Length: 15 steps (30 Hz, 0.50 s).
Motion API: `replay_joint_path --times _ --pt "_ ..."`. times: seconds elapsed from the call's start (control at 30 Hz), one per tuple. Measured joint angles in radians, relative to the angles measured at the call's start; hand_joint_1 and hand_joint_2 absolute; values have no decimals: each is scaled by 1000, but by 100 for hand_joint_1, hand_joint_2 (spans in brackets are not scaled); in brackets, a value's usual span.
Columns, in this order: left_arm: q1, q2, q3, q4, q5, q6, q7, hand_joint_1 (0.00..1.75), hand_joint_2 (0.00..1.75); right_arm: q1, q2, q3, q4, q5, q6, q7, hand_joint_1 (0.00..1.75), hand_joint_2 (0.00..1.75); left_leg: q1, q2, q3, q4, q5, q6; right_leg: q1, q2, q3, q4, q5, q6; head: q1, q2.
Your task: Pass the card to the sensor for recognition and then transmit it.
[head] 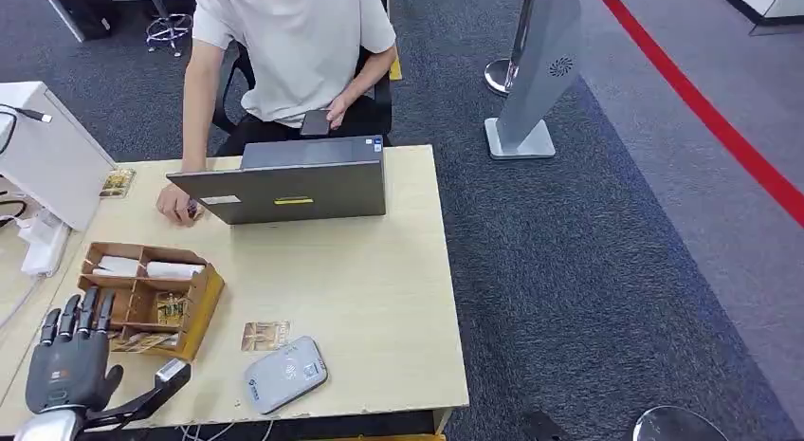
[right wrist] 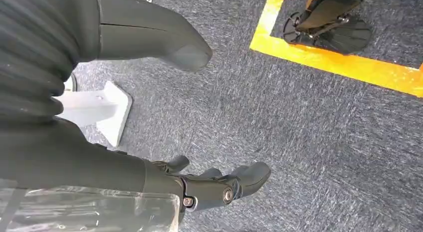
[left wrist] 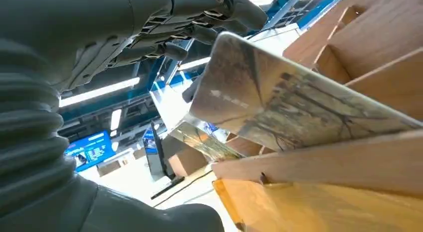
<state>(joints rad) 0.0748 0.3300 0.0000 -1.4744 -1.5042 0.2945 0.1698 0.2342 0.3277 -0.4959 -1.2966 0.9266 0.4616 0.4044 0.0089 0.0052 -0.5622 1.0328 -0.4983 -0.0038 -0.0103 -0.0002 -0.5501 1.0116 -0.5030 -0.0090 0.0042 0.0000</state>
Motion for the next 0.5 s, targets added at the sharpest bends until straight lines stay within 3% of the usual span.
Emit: replay_joint_path --times 0.5 --pt "-27 -10 -81 47 0 29 7 0 175 -22 0 15 24 -8 -29 8 0 175 0 0 0 0 0 0 0 0 0 0 0 0 0 0"
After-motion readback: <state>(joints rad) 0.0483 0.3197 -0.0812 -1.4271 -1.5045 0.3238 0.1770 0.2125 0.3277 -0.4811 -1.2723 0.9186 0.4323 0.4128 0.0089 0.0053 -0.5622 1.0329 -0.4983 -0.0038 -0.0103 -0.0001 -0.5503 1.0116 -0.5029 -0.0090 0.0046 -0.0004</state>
